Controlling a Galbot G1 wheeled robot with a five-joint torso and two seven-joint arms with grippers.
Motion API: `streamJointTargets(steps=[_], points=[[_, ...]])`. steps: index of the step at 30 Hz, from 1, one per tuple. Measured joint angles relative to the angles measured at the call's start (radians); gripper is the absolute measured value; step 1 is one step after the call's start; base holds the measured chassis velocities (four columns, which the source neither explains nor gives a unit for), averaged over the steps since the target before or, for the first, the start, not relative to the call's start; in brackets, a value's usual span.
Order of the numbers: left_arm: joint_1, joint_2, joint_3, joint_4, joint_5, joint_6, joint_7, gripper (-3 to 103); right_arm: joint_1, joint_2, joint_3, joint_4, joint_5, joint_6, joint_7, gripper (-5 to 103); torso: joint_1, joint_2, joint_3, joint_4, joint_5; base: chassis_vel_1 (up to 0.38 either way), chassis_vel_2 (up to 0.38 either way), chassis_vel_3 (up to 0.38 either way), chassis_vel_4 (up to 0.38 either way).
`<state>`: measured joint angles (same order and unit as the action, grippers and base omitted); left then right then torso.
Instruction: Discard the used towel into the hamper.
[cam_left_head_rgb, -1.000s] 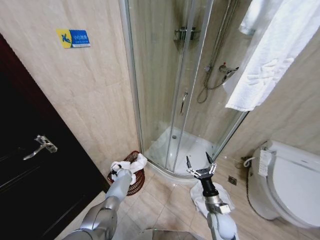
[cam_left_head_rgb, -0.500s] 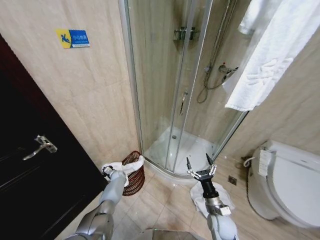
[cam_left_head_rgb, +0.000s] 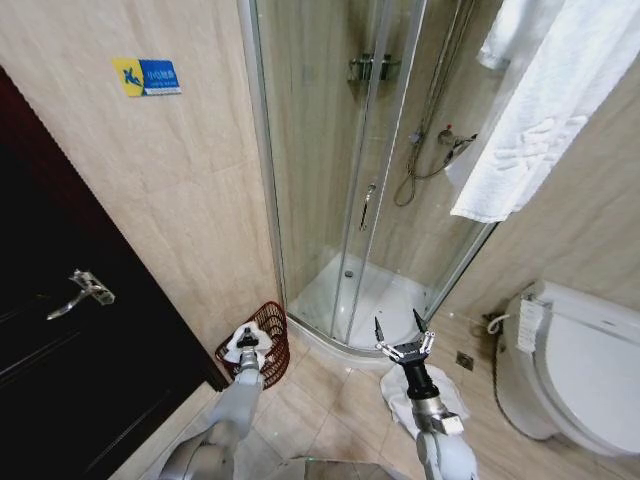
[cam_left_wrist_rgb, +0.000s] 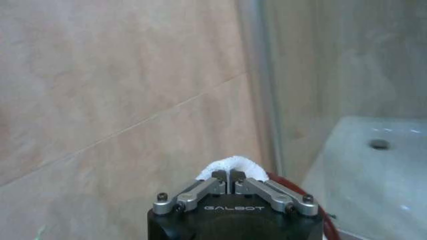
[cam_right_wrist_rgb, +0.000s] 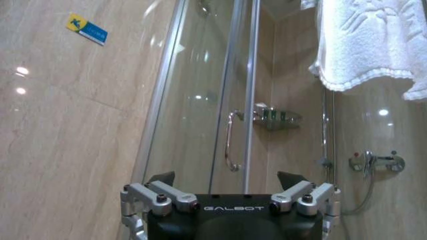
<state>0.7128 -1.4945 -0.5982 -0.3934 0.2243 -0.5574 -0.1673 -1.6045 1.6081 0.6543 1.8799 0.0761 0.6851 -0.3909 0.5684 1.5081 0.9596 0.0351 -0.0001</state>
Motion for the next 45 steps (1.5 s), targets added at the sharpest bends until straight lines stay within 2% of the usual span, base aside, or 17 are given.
streamJointTargets(steps=[4, 10, 13, 14, 16, 19, 22, 24, 28, 31, 32, 35, 36, 38, 41, 44, 45], points=[[-0.036, 0.010, 0.004, 0.013, 0.035, 0.049, 0.045, 2, -0.002, 0.000, 0.000, -0.005, -0.002, 0.006, 0.001, 100, 0.000, 0.000, 0.000, -0.0001, 0.0001, 0.000, 0.000, 0.000, 0.000], [-0.081, 0.015, 0.008, 0.047, 0.051, 0.129, 0.068, 2, -0.004, 0.000, 0.001, -0.009, -0.002, 0.007, 0.002, 100, 0.000, 0.000, 0.000, -0.0001, 0.0001, 0.000, 0.000, 0.000, 0.000], [-0.118, 0.013, 0.011, 0.083, 0.053, 0.215, 0.074, 2, -0.005, 0.000, 0.002, -0.011, -0.004, 0.007, 0.002, 100, 0.000, 0.000, 0.000, 0.0000, 0.0002, 0.000, 0.000, 0.000, 0.000], [-0.118, 0.013, 0.011, 0.083, 0.053, 0.215, 0.074, 2, -0.005, 0.000, 0.002, -0.011, -0.004, 0.007, 0.002, 100, 0.000, 0.000, 0.000, 0.0000, 0.0002, 0.000, 0.000, 0.000, 0.000], [-0.150, 0.005, 0.009, 0.124, 0.052, 0.284, 0.072, 2, -0.006, 0.000, 0.003, -0.011, -0.004, 0.007, 0.003, 100, 0.000, 0.000, 0.000, -0.0002, 0.0001, 0.000, 0.000, 0.000, 0.000], [-0.168, 0.000, 0.007, 0.154, 0.031, 0.339, 0.068, -1, -0.008, 0.000, 0.005, -0.011, -0.004, 0.007, 0.003, 100, 0.000, 0.000, 0.000, -0.0002, 0.0001, 0.000, 0.000, 0.000, 0.000], [-0.176, -0.004, 0.007, 0.167, 0.004, 0.374, 0.073, 2, -0.011, 0.000, 0.008, -0.012, -0.004, 0.006, 0.003, 100, 0.000, 0.000, 0.000, -0.0001, 0.0001, 0.000, 0.000, 0.000, 0.000], [-0.176, -0.005, 0.009, 0.168, -0.005, 0.385, 0.074, 12, -0.013, 0.000, 0.009, -0.013, -0.004, 0.006, 0.003, 100, 0.000, 0.000, 0.000, -0.0001, 0.0001, 0.000, 0.000, 0.000, 0.000], [-0.171, -0.007, 0.010, 0.165, -0.007, 0.393, 0.074, 23, -0.014, 0.000, 0.009, -0.014, -0.004, 0.005, 0.003, 100, 0.000, 0.000, 0.000, -0.0001, 0.0001, 0.000, 0.000, 0.000, 0.000], [-0.157, 0.000, 0.027, 0.159, -0.005, 0.400, 0.074, 39, -0.015, 0.000, 0.009, -0.016, -0.004, 0.005, 0.003, 100, 0.000, 0.000, 0.000, -0.0001, 0.0001, 0.000, 0.000, 0.000, 0.000], [-0.157, 0.000, 0.027, 0.159, -0.005, 0.400, 0.074, 39, -0.015, 0.000, 0.009, -0.016, -0.004, 0.005, 0.003, 100, 0.000, 0.000, 0.000, -0.0001, 0.0001, 0.000, 0.000, 0.000, 0.000], [-0.153, 0.005, 0.036, 0.156, -0.010, 0.418, 0.055, 56, -0.022, 0.000, 0.009, -0.016, -0.004, 0.007, 0.002, 100, 0.000, 0.000, 0.000, 0.0001, 0.0002, 0.000, 0.000, 0.000, 0.000], [-0.153, 0.005, 0.036, 0.156, -0.010, 0.418, 0.055, 56, -0.022, 0.000, 0.009, -0.016, -0.004, 0.007, 0.002, 100, 0.000, 0.000, 0.000, 0.0001, 0.0002, 0.000, 0.000, 0.000, 0.000], [-0.146, 0.004, 0.040, 0.146, -0.018, 0.416, 0.056, 66, -0.028, 0.000, 0.009, -0.016, -0.004, 0.010, 0.002, 100, 0.000, 0.000, 0.000, -0.0001, 0.0001, 0.000, 0.000, 0.000, 0.000], [-0.130, 0.001, 0.049, 0.130, -0.031, 0.401, 0.067, 72, -0.034, 0.000, 0.008, -0.014, -0.004, 0.012, 0.002, 100, 0.000, 0.000, 0.000, -0.0002, 0.0001, 0.000, 0.000, 0.000, 0.000], [-0.077, 0.002, 0.085, 0.071, -0.038, 0.386, 0.067, 88, -0.039, 0.000, 0.009, -0.006, -0.004, 0.012, 0.002, 100, 0.000, 0.000, 0.000, -0.0004, 0.0000, 0.000, 0.000, 0.000, 0.000], [-0.077, 0.002, 0.085, 0.071, -0.038, 0.386, 0.067, 88, -0.039, 0.000, 0.009, -0.006, -0.004, 0.012, 0.002, 100, 0.000, 0.000, 0.000, -0.0004, 0.0000, 0.000, 0.000, 0.000, 0.000]])
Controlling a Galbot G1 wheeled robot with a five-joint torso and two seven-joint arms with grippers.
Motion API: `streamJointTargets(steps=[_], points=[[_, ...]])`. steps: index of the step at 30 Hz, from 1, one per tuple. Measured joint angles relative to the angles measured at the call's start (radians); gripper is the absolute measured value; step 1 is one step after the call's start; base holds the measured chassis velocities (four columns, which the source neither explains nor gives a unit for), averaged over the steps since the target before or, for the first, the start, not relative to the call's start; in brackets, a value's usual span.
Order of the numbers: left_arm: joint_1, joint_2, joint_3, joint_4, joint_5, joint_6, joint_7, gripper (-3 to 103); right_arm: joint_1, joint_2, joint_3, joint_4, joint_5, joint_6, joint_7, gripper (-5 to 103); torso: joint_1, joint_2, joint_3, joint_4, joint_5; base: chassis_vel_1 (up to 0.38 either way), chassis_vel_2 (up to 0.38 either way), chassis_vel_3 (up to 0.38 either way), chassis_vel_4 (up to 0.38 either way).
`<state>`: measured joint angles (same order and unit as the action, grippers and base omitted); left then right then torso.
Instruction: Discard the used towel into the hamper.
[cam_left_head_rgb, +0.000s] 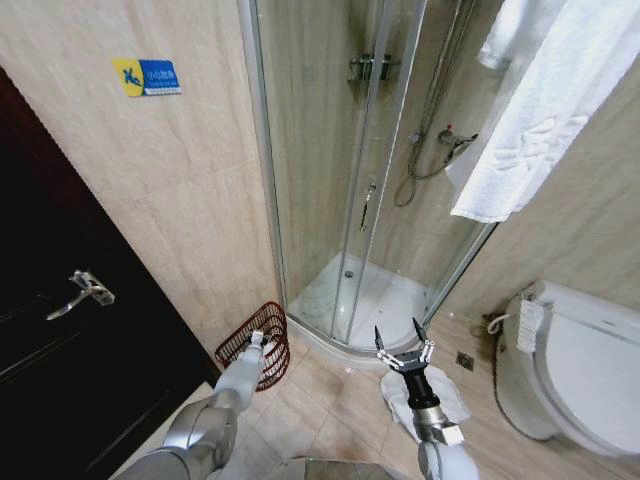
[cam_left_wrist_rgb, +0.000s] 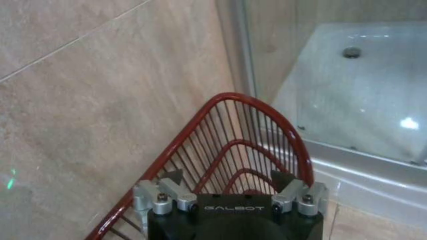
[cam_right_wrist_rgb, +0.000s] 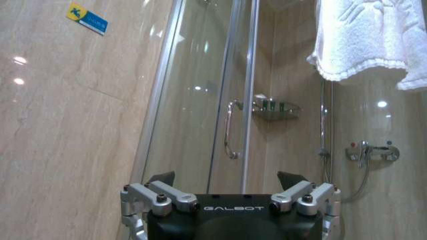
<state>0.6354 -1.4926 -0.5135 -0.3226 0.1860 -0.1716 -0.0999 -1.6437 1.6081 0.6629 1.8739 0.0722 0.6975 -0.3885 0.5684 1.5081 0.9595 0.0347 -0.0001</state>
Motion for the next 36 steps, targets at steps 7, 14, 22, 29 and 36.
streamJointTargets(steps=[7, 14, 22, 29, 36], points=[[0.245, 0.069, 0.096, -0.407, -0.201, 0.154, -0.007, 100, 0.001, 0.000, -0.003, 0.046, -0.051, -0.042, 0.050, 100, 0.000, 0.000, 0.000, 0.0006, -0.0002, 0.000, 0.000, 0.000, 0.000], [0.498, 0.151, 0.074, -0.857, -0.381, 0.317, 0.071, 100, 0.036, 0.000, -0.012, 0.097, -0.097, -0.096, 0.129, 100, 0.000, 0.000, 0.000, 0.0002, -0.0004, 0.000, 0.000, 0.000, 0.000], [0.776, 0.147, -0.037, -1.291, -0.433, 0.368, 0.129, 100, 0.064, -0.001, -0.019, 0.163, -0.089, -0.190, 0.210, 100, 0.000, 0.000, 0.000, 0.0003, 0.0002, 0.000, 0.000, 0.000, 0.000], [1.002, 0.102, -0.100, -1.691, -0.527, 0.425, 0.172, 100, 0.059, -0.032, -0.018, 0.278, -0.060, -0.375, 0.328, 100, 0.000, 0.000, 0.000, 0.0003, 0.0005, 0.000, 0.000, 0.000, 0.000], [1.109, 0.009, -0.121, -1.940, -0.516, 0.432, 0.218, 100, 0.038, -0.056, -0.008, 0.392, -0.004, -0.448, 0.339, 100, 0.000, 0.000, 0.000, 0.0002, 0.0003, 0.000, 0.000, 0.000, 0.000]])
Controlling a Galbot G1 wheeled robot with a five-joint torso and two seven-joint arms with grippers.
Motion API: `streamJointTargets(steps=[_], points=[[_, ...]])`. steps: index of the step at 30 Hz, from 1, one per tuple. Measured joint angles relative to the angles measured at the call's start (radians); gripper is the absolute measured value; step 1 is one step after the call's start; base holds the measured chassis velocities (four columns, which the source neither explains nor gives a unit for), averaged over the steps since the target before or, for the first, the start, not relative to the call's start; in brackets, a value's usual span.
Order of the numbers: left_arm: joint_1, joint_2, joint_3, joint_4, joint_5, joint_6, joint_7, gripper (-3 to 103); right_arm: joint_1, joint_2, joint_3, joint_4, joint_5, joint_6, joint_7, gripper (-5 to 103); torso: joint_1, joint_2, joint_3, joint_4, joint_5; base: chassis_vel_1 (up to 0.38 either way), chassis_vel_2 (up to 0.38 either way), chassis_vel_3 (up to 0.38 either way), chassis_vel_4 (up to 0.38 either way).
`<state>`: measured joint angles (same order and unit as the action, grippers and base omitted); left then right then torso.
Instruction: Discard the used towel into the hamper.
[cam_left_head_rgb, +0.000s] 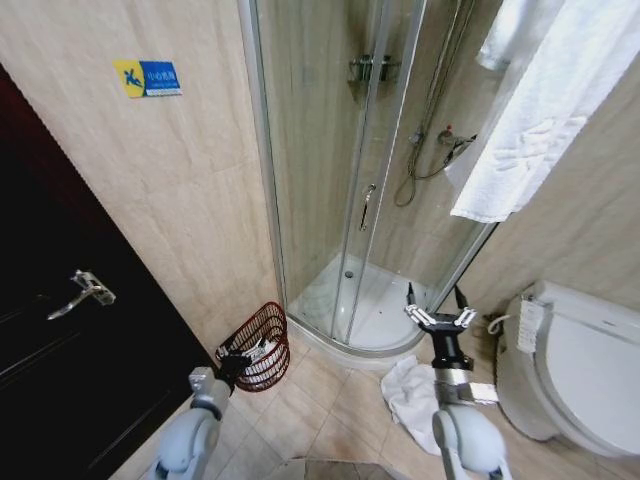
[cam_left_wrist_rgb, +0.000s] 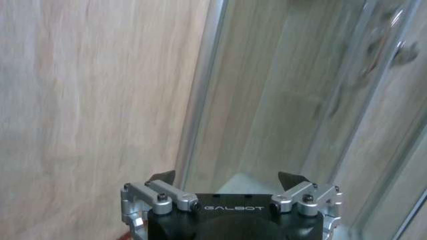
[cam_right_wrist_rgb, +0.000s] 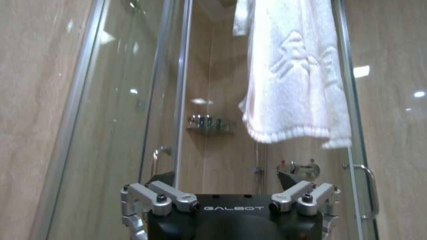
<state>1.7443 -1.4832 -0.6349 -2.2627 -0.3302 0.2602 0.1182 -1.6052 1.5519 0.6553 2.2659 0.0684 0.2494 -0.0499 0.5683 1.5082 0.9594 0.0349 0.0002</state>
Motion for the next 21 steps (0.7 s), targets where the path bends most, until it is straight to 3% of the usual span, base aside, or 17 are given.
streamJointTargets(steps=[7, 15, 21], points=[[0.044, -0.120, 0.019, -0.129, 0.099, -0.038, 0.026, 100, 0.013, -0.027, 0.002, 0.052, 0.041, -0.033, -0.001, 100, 0.000, 0.000, 0.000, 0.0002, 0.0000, 0.000, 0.000, 0.000, 0.000], [0.070, -0.128, 0.029, -0.193, 0.135, -0.085, 0.049, 100, 0.015, -0.046, 0.008, 0.097, 0.074, -0.046, -0.013, 100, 0.000, 0.000, 0.000, 0.0001, 0.0000, 0.000, 0.000, 0.000, 0.000], [0.077, -0.126, 0.036, -0.208, 0.145, -0.088, 0.054, 100, 0.005, -0.045, 0.013, 0.121, 0.083, -0.046, -0.021, 100, 0.000, 0.000, 0.000, 0.0001, 0.0000, 0.000, 0.000, 0.000, 0.000]])
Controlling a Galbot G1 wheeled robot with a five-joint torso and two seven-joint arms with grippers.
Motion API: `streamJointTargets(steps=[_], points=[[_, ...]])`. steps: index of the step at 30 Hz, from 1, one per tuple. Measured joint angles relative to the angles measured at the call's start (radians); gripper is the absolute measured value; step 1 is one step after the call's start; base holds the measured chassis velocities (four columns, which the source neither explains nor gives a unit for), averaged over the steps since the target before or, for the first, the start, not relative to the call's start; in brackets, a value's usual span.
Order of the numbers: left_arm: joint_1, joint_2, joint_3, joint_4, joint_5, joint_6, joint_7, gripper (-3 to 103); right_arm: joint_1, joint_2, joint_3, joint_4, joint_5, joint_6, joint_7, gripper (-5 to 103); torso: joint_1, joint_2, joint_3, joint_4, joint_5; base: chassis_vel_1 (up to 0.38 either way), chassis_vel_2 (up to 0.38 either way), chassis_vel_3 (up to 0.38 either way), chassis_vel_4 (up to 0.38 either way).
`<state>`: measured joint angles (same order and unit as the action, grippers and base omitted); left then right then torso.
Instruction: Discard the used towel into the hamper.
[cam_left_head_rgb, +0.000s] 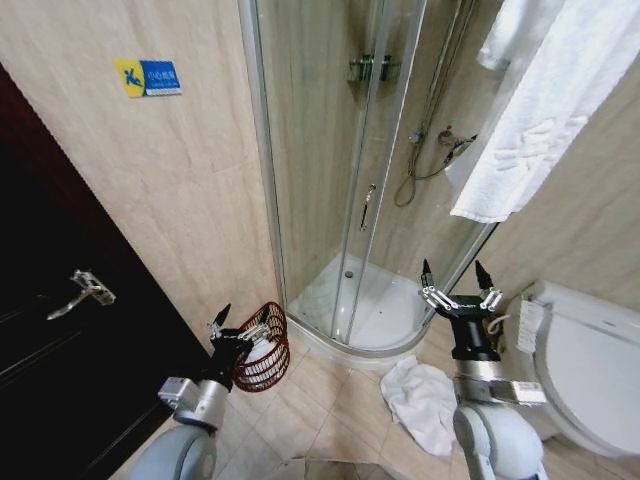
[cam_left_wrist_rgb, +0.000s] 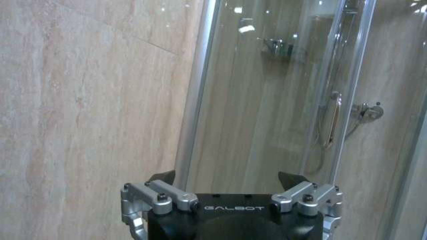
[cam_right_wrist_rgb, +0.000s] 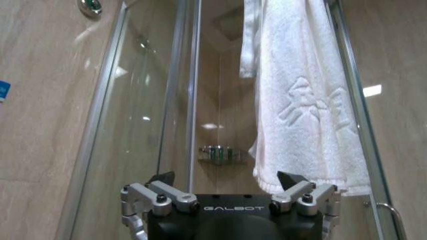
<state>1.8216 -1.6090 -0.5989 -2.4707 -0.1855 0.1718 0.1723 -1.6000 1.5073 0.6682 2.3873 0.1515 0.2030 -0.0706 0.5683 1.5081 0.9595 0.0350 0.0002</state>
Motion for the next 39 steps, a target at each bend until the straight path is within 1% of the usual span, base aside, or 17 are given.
streamJointTargets(steps=[9, 16, 20, 21, 25, 26, 28, 33, 34, 35, 36, 38, 39], points=[[-0.002, 0.002, 0.001, 0.002, 0.001, 0.000, 0.000, 100, -0.023, -0.012, 0.032, 0.049, 0.054, 0.027, 0.007, 100, 0.000, 0.000, 0.000, 0.0000, -0.0001, 0.000, 0.000, 0.000, 0.000], [-0.003, 0.002, 0.001, 0.006, 0.001, 0.000, 0.000, 100, -0.052, -0.053, 0.078, 0.113, 0.077, 0.029, 0.012, 100, 0.000, 0.000, 0.000, 0.0001, -0.0003, 0.000, 0.000, 0.000, 0.000], [-0.003, 0.003, 0.001, 0.007, 0.000, 0.000, -0.001, 100, -0.067, -0.101, 0.164, 0.117, 0.109, 0.026, 0.010, 100, 0.000, 0.000, 0.000, -0.0001, -0.0002, 0.000, 0.000, 0.000, 0.000], [-0.003, 0.003, 0.001, 0.007, 0.000, 0.000, -0.001, 100, -0.067, -0.101, 0.164, 0.117, 0.109, 0.026, 0.010, 100, 0.000, 0.000, 0.000, -0.0001, -0.0002, 0.000, 0.000, 0.000, 0.000], [-0.003, 0.003, 0.001, 0.008, 0.000, 0.000, -0.001, 100, -0.042, -0.129, 0.229, 0.117, 0.170, 0.001, 0.017, 100, 0.000, 0.000, 0.000, 0.0002, -0.0002, -0.011, -0.006, 0.016, 0.010], [-0.003, 0.003, 0.001, 0.008, 0.000, 0.000, -0.001, 100, -0.042, -0.129, 0.229, 0.117, 0.170, 0.001, 0.017, 100, 0.000, 0.000, 0.000, 0.0002, -0.0002, -0.045, -0.026, 0.063, 0.040], [-0.004, 0.003, 0.001, 0.008, 0.000, 0.000, -0.001, 100, -0.037, -0.140, 0.253, 0.117, 0.195, -0.009, 0.018, 100, 0.000, 0.000, 0.000, 0.0000, -0.0003, -0.092, -0.065, 0.068, 0.084], [-0.004, 0.003, 0.001, 0.009, -0.001, 0.000, -0.002, 100, -0.031, -0.147, 0.272, 0.116, 0.208, -0.010, 0.015, 100, 0.000, 0.000, 0.000, 0.0000, 0.0000, -0.138, -0.139, 0.128, 0.121], [-0.004, 0.003, 0.001, 0.009, -0.001, 0.000, -0.002, 100, -0.030, -0.149, 0.279, 0.116, 0.213, -0.009, 0.013, 100, 0.000, 0.000, 0.000, 0.0001, -0.0006, -0.188, -0.195, 0.207, 0.181], [-0.004, 0.003, 0.001, 0.009, -0.001, 0.000, -0.002, 100, -0.030, -0.152, 0.287, 0.115, 0.219, -0.008, 0.011, 100, 0.000, 0.000, 0.000, -0.0001, 0.0005, -0.216, -0.195, 0.204, 0.201], [-0.004, 0.003, 0.001, 0.009, -0.001, 0.000, -0.002, 100, -0.030, -0.152, 0.287, 0.115, 0.219, -0.008, 0.011, 100, 0.000, 0.000, 0.000, -0.0001, 0.0005, -0.216, -0.195, 0.204, 0.201], [-0.004, 0.003, 0.001, 0.009, -0.001, 0.000, -0.002, 100, -0.028, -0.157, 0.296, 0.115, 0.227, -0.005, 0.004, 100, 0.000, 0.000, 0.000, -0.0001, -0.0009, -0.235, -0.239, 0.236, 0.217], [-0.004, 0.003, 0.001, 0.009, -0.001, 0.000, -0.002, 100, -0.024, -0.160, 0.298, 0.115, 0.231, -0.003, 0.000, 100, 0.000, 0.000, 0.000, 0.0000, 0.0000, -0.253, -0.219, 0.269, 0.247]])
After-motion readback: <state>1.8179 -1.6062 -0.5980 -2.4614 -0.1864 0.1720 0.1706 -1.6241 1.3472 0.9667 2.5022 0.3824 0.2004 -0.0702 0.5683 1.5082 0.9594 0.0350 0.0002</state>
